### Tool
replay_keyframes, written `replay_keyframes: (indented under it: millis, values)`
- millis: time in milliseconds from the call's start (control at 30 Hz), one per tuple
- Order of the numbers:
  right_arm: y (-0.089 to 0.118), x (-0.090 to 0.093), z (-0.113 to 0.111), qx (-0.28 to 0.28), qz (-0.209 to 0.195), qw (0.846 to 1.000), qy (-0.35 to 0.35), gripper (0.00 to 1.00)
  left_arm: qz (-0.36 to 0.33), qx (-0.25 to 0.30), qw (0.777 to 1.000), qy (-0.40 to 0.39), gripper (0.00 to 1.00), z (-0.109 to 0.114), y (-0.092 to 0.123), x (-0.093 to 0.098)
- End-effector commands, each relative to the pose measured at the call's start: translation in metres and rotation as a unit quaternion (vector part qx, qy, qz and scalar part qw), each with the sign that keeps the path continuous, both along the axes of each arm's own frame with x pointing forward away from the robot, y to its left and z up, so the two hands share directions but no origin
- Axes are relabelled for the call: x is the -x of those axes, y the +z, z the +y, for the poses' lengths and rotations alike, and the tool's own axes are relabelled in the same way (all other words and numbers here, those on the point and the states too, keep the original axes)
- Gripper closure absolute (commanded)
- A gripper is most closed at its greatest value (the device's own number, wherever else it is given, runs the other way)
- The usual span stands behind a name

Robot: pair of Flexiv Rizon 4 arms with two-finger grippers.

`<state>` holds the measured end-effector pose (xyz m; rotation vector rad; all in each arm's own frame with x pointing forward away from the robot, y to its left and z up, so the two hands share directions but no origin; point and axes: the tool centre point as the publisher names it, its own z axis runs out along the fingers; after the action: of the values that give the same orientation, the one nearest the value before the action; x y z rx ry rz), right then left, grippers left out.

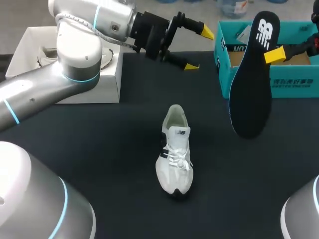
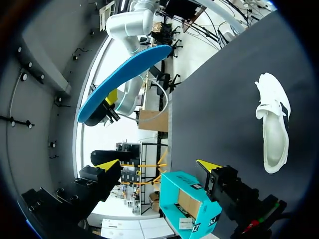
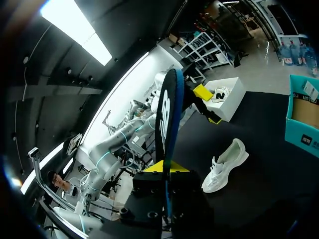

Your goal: Take the shoe out of the shoebox, open the shoe tongue, remove and reinsert the insole, then place the shoe into the shoebox

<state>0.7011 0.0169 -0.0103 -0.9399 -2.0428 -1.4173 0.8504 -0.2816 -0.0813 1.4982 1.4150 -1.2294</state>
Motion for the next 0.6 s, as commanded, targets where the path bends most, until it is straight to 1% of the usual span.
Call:
replay_keyframes:
  millis: [33,133,200,233,300,400,467,600]
  values:
    - [-0.004,-0.009,-0.007,-0.032,0.019,0.999,-0.017,1.00,-0.004,0.059,0.998,0.021,0.00,-0.005,-0.015,0.006]
    - [-0.007,-0.024,-0.022,-0.063,0.042,0.997,-0.024,1.00,-0.004,0.086,0.996,0.020,0.00,-0.005,-0.010,0.006]
    - [-0.010,-0.036,-0.032,-0.087,0.050,0.995,-0.021,1.00,-0.005,0.101,0.995,0.022,0.00,-0.005,-0.006,0.006]
    - [-0.012,-0.042,-0.036,-0.095,0.063,0.993,-0.012,1.00,-0.007,0.106,0.994,0.023,0.00,-0.006,-0.003,0.005]
    - [-0.015,-0.056,-0.042,-0.085,0.089,0.992,0.003,1.00,-0.016,0.114,0.993,0.022,0.00,-0.007,0.002,0.005]
    - [-0.016,-0.074,-0.045,-0.070,0.124,0.989,0.027,1.00,-0.034,0.124,0.992,0.019,0.00,-0.007,0.012,0.007]
    - [-0.016,-0.082,-0.046,-0.064,0.145,0.987,0.040,1.00,-0.044,0.125,0.991,0.016,0.00,-0.008,0.018,0.008]
    - [-0.017,-0.097,-0.048,-0.046,0.177,0.982,0.057,1.00,-0.073,0.144,0.987,0.015,0.00,-0.008,0.031,0.013]
